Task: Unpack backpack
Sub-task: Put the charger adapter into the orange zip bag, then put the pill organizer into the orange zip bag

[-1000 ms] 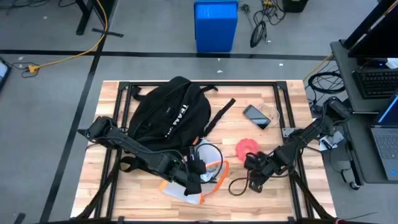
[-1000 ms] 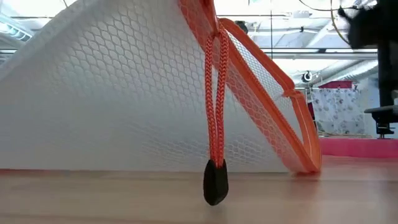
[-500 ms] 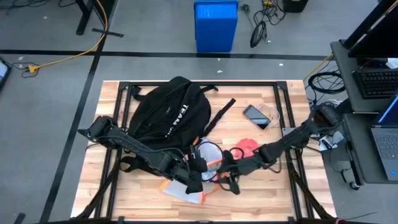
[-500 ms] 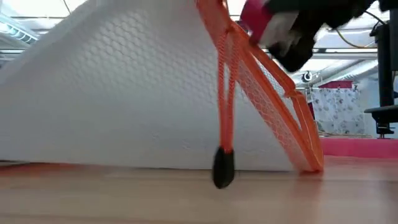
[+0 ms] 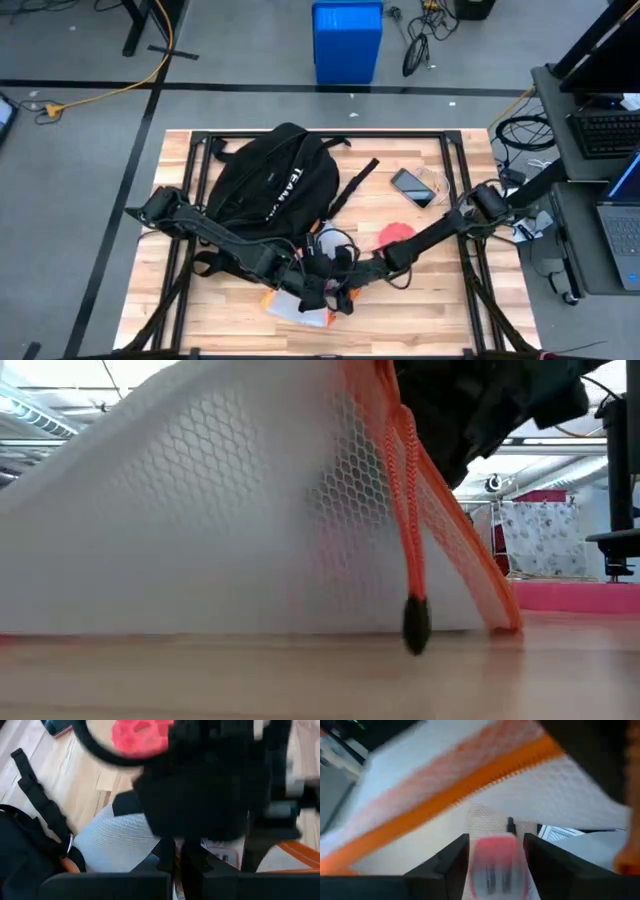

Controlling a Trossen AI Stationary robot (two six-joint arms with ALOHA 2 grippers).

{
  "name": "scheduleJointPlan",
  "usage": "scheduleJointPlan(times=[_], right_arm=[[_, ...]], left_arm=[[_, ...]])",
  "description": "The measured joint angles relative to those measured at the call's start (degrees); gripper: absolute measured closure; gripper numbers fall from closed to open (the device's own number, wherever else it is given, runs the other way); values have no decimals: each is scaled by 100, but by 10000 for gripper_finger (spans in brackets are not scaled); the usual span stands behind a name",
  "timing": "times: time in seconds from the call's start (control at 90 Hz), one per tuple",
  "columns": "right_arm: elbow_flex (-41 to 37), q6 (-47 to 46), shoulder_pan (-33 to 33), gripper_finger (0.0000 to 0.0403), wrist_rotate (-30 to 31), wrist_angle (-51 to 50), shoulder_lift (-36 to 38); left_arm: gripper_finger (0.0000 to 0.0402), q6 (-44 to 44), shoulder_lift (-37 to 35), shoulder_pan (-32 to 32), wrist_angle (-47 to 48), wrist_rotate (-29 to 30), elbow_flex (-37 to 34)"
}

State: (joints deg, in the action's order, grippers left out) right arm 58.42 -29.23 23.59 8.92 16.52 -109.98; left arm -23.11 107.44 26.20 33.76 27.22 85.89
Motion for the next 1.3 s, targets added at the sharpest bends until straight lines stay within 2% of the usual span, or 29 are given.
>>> scheduleJointPlan(times=[0.244, 0.533, 0.8, 0.878, 0.967, 1.1, 1.178, 1.3], right_arm=[[743, 116, 76, 197, 28, -1589, -89], [1317, 148, 316, 196, -28, -3735, 501], [1341, 258, 829, 204, 36, -4099, 1461], [1348, 247, 1011, 207, 352, -4557, 1737], [1354, 198, 1191, 210, 922, -5617, 1978], [1341, -609, 1391, 216, 1744, -7462, 2044], [1318, -1178, 1435, 222, 1857, -8214, 2047], [1118, -1531, 1421, 236, 2017, -8678, 2049]], left_arm=[[402, -7, 0, 34, 80, -34, -7], [402, 9, 0, 15, -86, 41, 4], [402, 6, 0, 13, -42, 18, 4], [402, 5, 0, 15, -35, 15, 4], [402, 4, 0, 13, -28, 11, 4], [402, 2, 0, 15, -22, 9, 4], [402, 3, 0, 15, -21, -4, 4], [402, 4, 0, 3, -20, -6, 4]])
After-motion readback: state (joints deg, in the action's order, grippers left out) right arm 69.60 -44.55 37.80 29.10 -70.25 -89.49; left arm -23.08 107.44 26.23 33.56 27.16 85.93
